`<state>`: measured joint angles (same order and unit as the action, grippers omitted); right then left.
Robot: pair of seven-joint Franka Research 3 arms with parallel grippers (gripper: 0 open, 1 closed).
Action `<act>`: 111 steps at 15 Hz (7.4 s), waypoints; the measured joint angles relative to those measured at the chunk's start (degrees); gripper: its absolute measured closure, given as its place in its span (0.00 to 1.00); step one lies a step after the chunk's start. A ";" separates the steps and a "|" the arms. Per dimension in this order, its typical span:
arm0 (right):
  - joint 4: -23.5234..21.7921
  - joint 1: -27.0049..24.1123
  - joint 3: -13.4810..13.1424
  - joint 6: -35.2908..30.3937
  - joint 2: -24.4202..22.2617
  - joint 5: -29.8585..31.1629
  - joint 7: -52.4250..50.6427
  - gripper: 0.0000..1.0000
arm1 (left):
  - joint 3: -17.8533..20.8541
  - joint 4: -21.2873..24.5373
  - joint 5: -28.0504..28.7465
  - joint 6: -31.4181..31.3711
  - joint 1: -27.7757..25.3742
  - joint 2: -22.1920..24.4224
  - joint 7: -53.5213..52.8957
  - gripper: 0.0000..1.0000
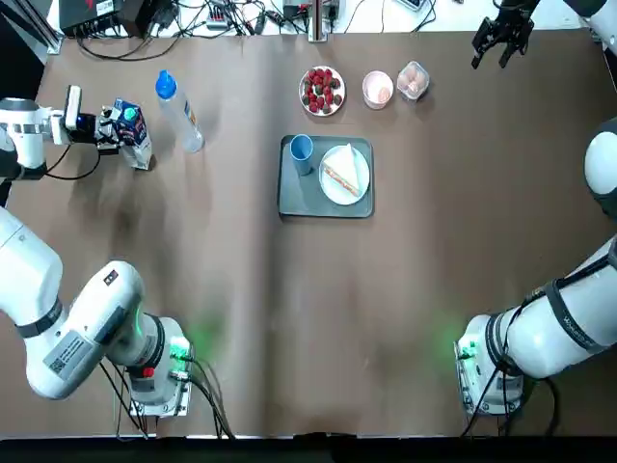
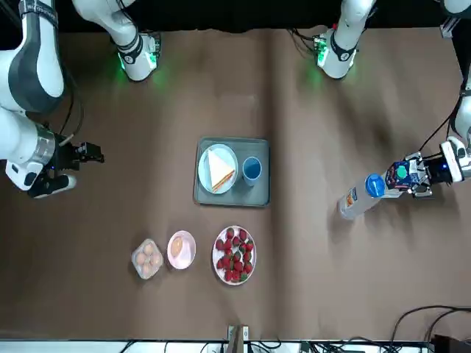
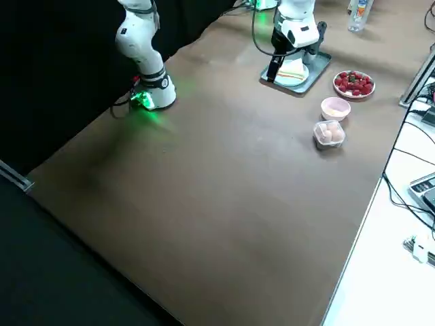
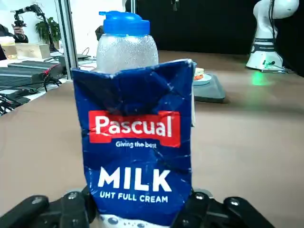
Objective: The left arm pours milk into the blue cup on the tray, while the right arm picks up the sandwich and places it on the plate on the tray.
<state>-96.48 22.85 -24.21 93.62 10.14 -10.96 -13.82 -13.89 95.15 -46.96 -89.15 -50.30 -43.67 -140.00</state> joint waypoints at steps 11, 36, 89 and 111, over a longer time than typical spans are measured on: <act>-0.24 -1.36 -0.91 -6.03 -8.81 2.87 0.03 0.00 | -1.55 -3.30 5.36 0.01 8.81 18.83 24.32 0.43; -7.90 -20.31 22.29 -4.17 -25.98 11.52 6.63 0.00 | -1.85 -2.72 33.43 -3.30 42.27 34.87 68.64 0.43; -8.96 -25.09 21.91 -2.29 -25.95 12.25 6.94 0.00 | -2.33 -0.60 68.51 -28.08 75.54 17.11 81.74 0.41; -9.11 -25.09 22.03 -2.29 -25.95 12.20 6.94 0.00 | -2.56 -6.88 31.22 -8.33 59.61 31.94 77.96 0.41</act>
<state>-105.59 -2.23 -2.18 91.33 -15.82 1.24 -6.88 -16.45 88.27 -15.74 -97.48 9.31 -11.73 -62.05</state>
